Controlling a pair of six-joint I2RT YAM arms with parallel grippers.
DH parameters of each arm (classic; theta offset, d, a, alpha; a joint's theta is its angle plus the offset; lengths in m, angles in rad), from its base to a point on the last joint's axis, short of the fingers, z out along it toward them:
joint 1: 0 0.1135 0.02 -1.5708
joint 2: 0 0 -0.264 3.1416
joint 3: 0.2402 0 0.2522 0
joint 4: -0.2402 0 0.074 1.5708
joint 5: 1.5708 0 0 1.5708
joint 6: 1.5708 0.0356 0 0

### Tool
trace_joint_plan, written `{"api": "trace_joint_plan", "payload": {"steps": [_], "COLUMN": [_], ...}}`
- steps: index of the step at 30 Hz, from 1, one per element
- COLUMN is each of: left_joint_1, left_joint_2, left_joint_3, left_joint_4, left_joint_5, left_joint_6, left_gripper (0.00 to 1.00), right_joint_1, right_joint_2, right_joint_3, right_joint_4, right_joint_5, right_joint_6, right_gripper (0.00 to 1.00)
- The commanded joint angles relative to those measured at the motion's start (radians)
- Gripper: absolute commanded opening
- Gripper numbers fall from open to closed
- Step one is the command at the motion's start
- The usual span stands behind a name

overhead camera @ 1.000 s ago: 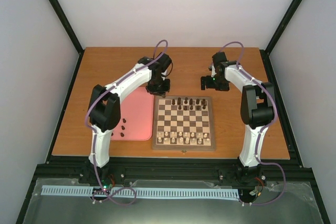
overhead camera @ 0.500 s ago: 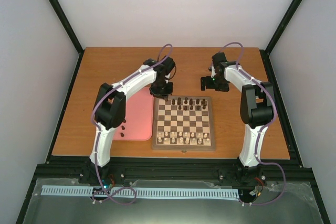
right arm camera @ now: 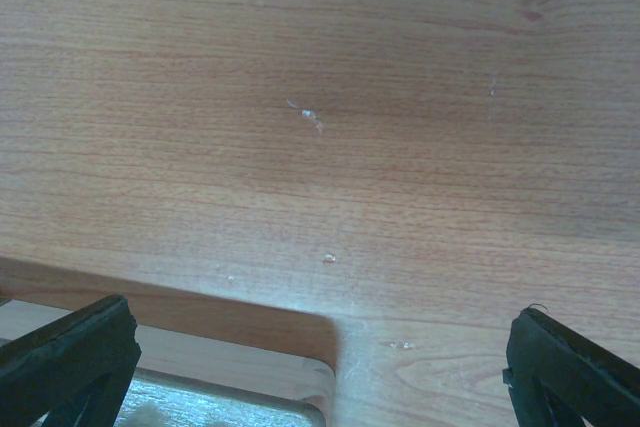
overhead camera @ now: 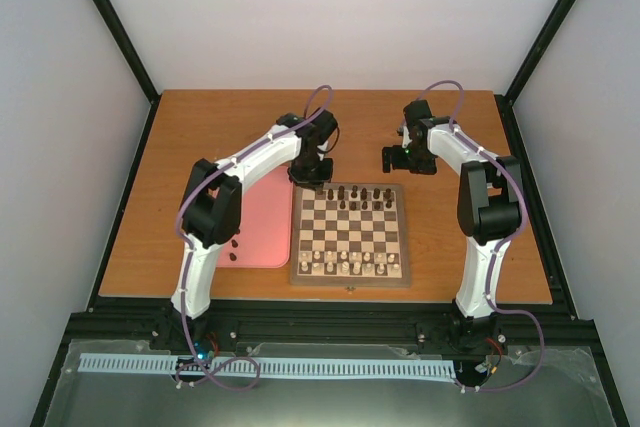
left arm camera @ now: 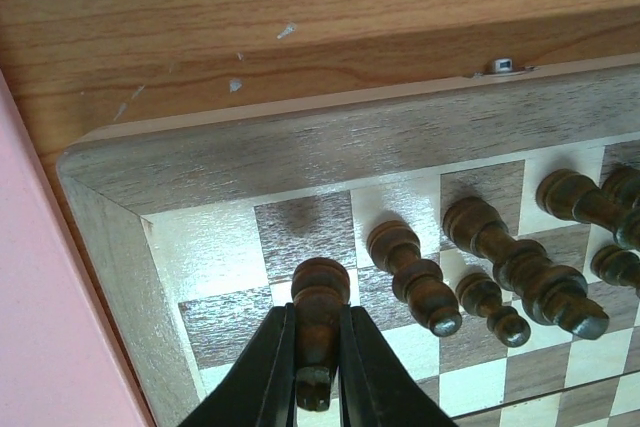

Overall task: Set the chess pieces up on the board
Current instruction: Place the chess piece on the chessboard.

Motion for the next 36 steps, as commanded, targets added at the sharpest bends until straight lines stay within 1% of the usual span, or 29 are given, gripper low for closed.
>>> {"api": "trace_joint_plan", "payload": {"steps": [1,10,15,18,25,36], "left_joint_1": [-0.013,-0.013,-0.013,-0.013,-0.013,-0.013], "left_joint_2": [0.020,0.027,0.028,0.024,0.027,0.029], "left_joint_3": [0.021,0.009,0.007,0.000,-0.008,-0.005], "left_joint_4": [-0.009,-0.008,-0.011,-0.011,-0.002,0.005], "left_joint_5": [0.003,-0.015,-0.016,-0.012,-0.010,0.010], "left_joint_6": [0.010,0.015,0.016,0.017,0.020,0.019], "left_gripper": [0.01,0.04,0.10,0.11,0.18,0.19], "right_joint_1": [0.004,0.003,0.003,0.004,0.004,0.004], "right_joint_2": [0.008,0.008,0.010,0.011,0.012,0.013], "right_joint_3": [0.007,0.007,0.010,0.011,0.013,0.009], "right_joint_4": [0.002,0.003,0.002,0.001,0.001,0.002], "right_joint_5": [0.003,0.002,0.002,0.001,0.000,-0.002], "right_joint_6": [-0.006,-0.006,-0.009,-0.008,-0.008,-0.008], "right_gripper": [1.00,1.00,1.00,1.00,1.00,1.00]}}
